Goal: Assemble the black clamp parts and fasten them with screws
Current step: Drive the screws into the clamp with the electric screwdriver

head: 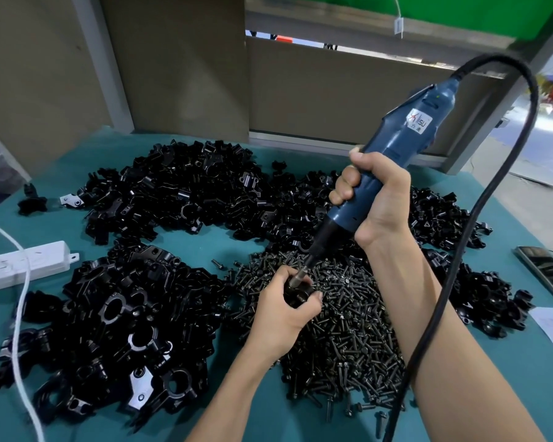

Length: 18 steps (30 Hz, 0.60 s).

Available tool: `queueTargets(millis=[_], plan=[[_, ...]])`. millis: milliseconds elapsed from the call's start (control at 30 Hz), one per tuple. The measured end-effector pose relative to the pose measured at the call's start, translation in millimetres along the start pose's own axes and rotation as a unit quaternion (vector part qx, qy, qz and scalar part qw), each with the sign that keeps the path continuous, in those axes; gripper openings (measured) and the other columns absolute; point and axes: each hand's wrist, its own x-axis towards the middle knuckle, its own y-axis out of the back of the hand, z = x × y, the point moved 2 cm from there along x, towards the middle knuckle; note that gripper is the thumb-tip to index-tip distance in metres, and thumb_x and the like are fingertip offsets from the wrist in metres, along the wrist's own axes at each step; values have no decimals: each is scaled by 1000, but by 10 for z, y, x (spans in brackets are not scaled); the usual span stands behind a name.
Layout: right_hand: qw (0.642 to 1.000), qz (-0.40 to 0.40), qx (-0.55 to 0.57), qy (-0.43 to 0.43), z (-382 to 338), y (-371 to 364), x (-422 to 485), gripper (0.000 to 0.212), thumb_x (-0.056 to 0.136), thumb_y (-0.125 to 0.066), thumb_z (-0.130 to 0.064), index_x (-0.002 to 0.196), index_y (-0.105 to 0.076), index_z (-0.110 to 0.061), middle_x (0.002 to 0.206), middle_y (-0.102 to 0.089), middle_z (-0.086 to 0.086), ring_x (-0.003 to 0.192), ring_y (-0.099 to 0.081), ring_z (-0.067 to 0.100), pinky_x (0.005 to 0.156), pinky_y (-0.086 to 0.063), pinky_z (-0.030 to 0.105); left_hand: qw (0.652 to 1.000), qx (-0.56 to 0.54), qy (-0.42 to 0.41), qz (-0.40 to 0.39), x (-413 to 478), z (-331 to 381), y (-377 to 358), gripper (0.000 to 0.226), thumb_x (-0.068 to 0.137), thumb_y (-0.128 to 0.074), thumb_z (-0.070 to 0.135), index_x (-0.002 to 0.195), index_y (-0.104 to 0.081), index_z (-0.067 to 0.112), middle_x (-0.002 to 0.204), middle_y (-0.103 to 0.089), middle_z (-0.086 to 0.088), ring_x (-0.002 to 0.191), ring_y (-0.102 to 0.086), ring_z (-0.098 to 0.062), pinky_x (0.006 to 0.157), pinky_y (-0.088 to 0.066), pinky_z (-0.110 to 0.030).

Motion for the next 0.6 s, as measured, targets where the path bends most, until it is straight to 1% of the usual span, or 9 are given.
queueTargets(millis=[33,67,133,200,267,333,433,500,600], plan=[[1000,-21,4,-1,-14,-17,-4,7,74,-58,-11,74,-52,-15,51,-42,-4,40,-37,12,44,-36,22,1000,1,3,-3,-3,9,14,27,73,-71,39,91,-56,25,84,-69,-3,79,-67,-25,74,-53,-29],[999,-40,11,-2,-32,-26,-4,5,74,-56,-11,76,-53,-15,50,-41,-5,39,-37,11,44,-36,21,1000,1,12,-13,0,13,37,31,71,-72,45,92,-56,28,87,-68,-7,76,-66,-23,72,-52,-30],[997,-70,35,-7,-70,-26,-1,6,75,-52,-10,80,-53,-13,48,-40,-5,37,-36,11,43,-34,20,995,-40,49,-80,4,15,91,41,69,-74,51,101,-55,33,90,-65,-6,64,-56,-7,62,-46,-24],[995,-89,51,-15,-117,-6,13,8,76,-48,-11,82,-52,-12,46,-39,-6,36,-35,10,43,-33,19,973,-128,84,-174,-19,14,134,52,77,-77,38,120,-51,26,102,-64,-6,64,-52,1,61,-43,-19],[994,-95,48,-13,-179,30,40,9,76,-46,-11,83,-52,-12,46,-39,-6,36,-35,9,42,-32,19,954,-180,92,-222,-35,17,165,52,87,-72,22,131,-46,15,108,-68,-6,70,-55,-1,63,-44,-19],[993,-107,49,-12,-244,70,58,11,74,-47,-10,83,-51,-11,46,-39,-6,36,-35,9,42,-32,19,953,-200,84,-213,-36,27,188,49,89,-71,17,131,-47,8,106,-73,-4,71,-53,-6,64,-46,-20],[990,-123,71,-7,-327,135,71,16,69,-52,-13,86,-51,-12,47,-41,-7,36,-36,7,41,-34,20,964,-204,74,-152,14,38,214,46,86,-71,17,125,-53,3,103,-73,-9,67,-51,-11,64,-49,-21],[991,-106,78,3,-350,175,71,12,75,-46,-13,85,-52,-13,47,-42,-7,37,-37,8,42,-35,20,965,-221,60,-129,35,34,223,42,85,-70,16,122,-56,2,100,-73,-12,68,-56,-12,64,-52,-24],[995,-68,67,24,-352,211,61,9,77,-46,-14,83,-53,-15,48,-42,-7,39,-38,9,44,-34,20,969,-217,36,-115,41,34,214,38,85,-70,18,119,-59,4,100,-73,-13,74,-64,-15,68,-56,-29]])
